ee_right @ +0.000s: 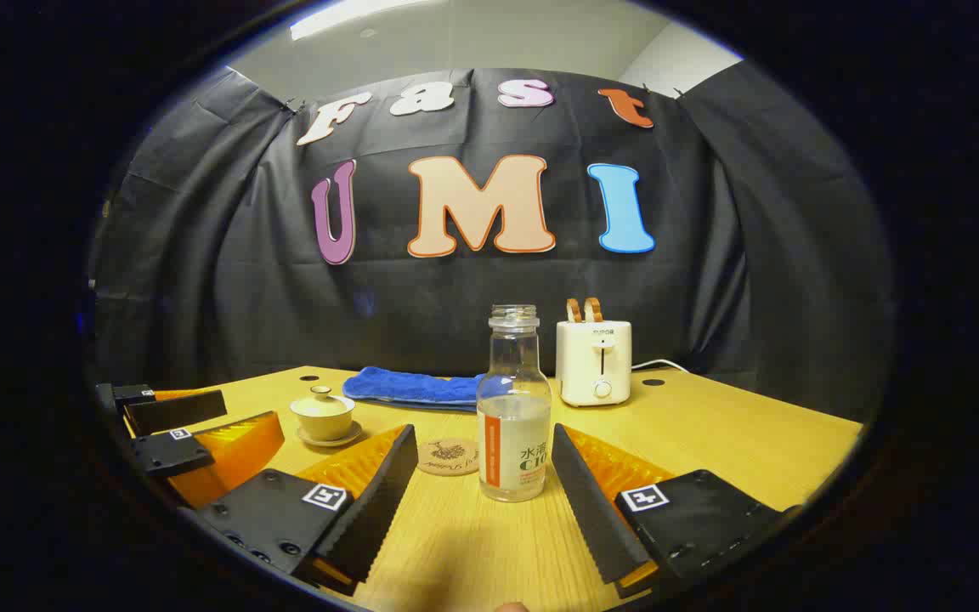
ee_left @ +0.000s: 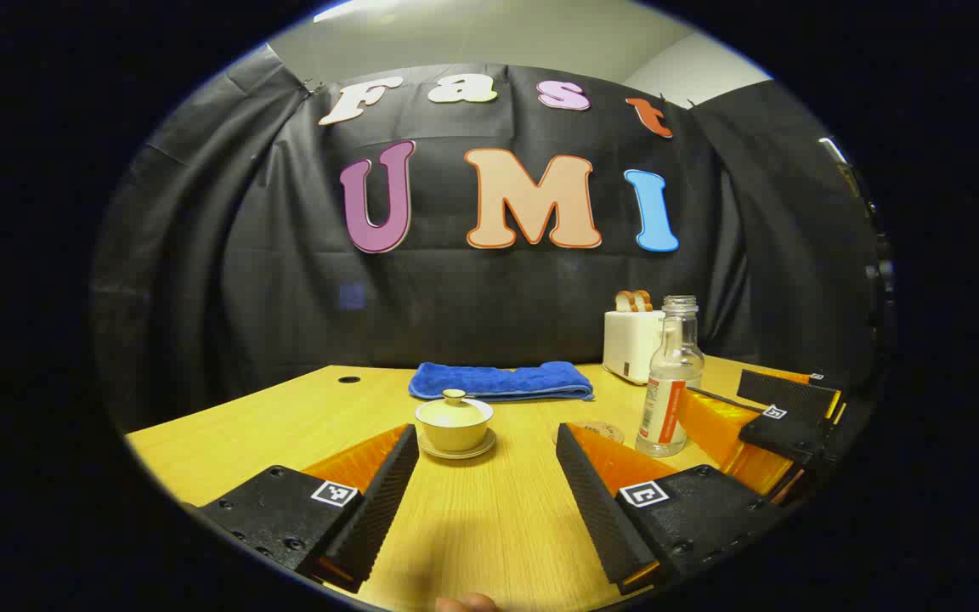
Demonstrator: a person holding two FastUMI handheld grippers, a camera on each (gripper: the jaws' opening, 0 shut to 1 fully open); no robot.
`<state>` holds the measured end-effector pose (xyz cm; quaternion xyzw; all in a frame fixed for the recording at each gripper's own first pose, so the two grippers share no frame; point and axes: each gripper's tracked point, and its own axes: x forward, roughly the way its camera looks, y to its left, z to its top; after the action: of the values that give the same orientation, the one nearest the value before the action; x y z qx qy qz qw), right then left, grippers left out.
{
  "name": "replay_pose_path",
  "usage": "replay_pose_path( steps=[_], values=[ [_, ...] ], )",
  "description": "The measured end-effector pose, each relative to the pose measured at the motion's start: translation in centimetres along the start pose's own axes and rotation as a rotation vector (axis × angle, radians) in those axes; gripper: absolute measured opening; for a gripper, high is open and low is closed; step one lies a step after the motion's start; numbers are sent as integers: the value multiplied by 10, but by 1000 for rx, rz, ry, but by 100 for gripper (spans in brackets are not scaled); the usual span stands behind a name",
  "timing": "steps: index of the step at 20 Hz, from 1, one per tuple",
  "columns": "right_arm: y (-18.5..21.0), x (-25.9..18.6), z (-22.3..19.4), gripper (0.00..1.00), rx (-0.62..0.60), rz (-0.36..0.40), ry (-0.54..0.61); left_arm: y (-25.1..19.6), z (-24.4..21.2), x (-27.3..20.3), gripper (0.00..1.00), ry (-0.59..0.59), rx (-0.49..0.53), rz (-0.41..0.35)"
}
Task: Open the teacup lid with one hand, grasp the water bottle and pour water into the teacup with the other hand; after pouring, place the water bottle on the coaster and then close the teacup lid.
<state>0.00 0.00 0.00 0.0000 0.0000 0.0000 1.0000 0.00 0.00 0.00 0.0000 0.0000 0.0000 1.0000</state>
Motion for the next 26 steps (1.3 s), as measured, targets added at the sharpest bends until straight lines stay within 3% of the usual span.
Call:
replay_pose_path(
  steps=[19, 20, 21, 26],
  values=[
    [-4, -4, -1, 100, -1, 0, 0, -2, -4, -1, 95, 5, 0, 5],
    [-4, -4, -1, 96, -2, 0, -1, -2, -4, -1, 95, 5, 1, 5],
    [-4, -4, -1, 100, -2, 0, 0, -2, -3, -1, 95, 4, 0, 5],
    [-4, -4, -1, 100, -1, 0, 0, -2, -4, -1, 95, 4, 0, 5]
  ],
)
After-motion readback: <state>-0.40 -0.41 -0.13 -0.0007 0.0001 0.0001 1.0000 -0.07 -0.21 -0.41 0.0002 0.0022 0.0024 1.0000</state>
